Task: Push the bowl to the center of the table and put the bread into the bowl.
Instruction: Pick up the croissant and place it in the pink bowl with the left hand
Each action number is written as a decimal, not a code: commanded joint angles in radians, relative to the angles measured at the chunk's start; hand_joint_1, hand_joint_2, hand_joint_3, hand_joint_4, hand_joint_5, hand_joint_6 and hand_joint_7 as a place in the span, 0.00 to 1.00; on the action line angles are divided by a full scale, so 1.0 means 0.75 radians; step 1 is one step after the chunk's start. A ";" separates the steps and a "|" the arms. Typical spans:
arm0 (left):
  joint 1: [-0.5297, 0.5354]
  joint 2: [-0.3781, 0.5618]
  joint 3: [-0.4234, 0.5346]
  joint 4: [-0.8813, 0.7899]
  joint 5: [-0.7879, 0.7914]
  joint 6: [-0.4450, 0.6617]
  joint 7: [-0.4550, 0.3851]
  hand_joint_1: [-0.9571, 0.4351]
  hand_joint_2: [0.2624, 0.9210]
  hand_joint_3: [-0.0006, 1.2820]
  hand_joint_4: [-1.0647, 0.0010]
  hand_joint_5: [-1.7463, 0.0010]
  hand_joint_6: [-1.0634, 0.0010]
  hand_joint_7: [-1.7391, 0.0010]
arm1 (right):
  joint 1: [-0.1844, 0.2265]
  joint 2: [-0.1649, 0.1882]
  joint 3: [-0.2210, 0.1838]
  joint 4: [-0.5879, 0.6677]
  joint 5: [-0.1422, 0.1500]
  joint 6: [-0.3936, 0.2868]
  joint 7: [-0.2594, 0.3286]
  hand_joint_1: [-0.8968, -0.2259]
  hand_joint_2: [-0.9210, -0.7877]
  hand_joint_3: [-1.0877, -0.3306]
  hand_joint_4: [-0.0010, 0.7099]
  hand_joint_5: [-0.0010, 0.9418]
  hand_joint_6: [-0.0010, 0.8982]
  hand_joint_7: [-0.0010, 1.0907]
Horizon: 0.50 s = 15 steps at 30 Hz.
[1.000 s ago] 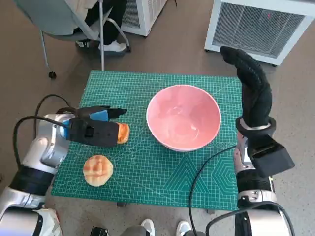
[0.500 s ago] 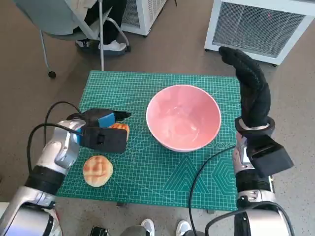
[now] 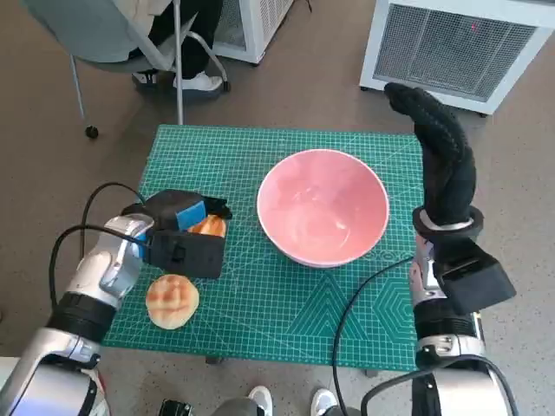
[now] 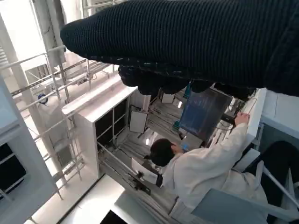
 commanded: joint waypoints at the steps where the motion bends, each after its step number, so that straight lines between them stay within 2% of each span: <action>1: -0.055 0.040 0.088 -0.103 -0.077 0.004 -0.044 0.69 1.00 0.06 0.35 0.27 0.40 0.40 | 0.034 -0.004 -0.004 0.023 0.009 0.001 0.004 0.50 0.00 0.41 0.51 0.00 0.19 0.34; 11: -0.089 0.040 0.258 -0.373 -0.174 0.043 -0.023 0.69 1.00 0.04 0.34 0.27 0.37 0.43 | 0.030 -0.003 -0.003 0.025 -0.002 0.005 -0.006 0.50 0.00 0.40 0.51 0.00 0.19 0.34; 15: -0.123 0.021 0.294 -0.442 -0.191 0.045 -0.001 0.69 1.00 0.03 0.30 0.33 0.39 0.38 | 0.029 0.000 -0.003 0.022 0.003 0.010 -0.003 0.50 0.00 0.41 0.51 0.00 0.19 0.34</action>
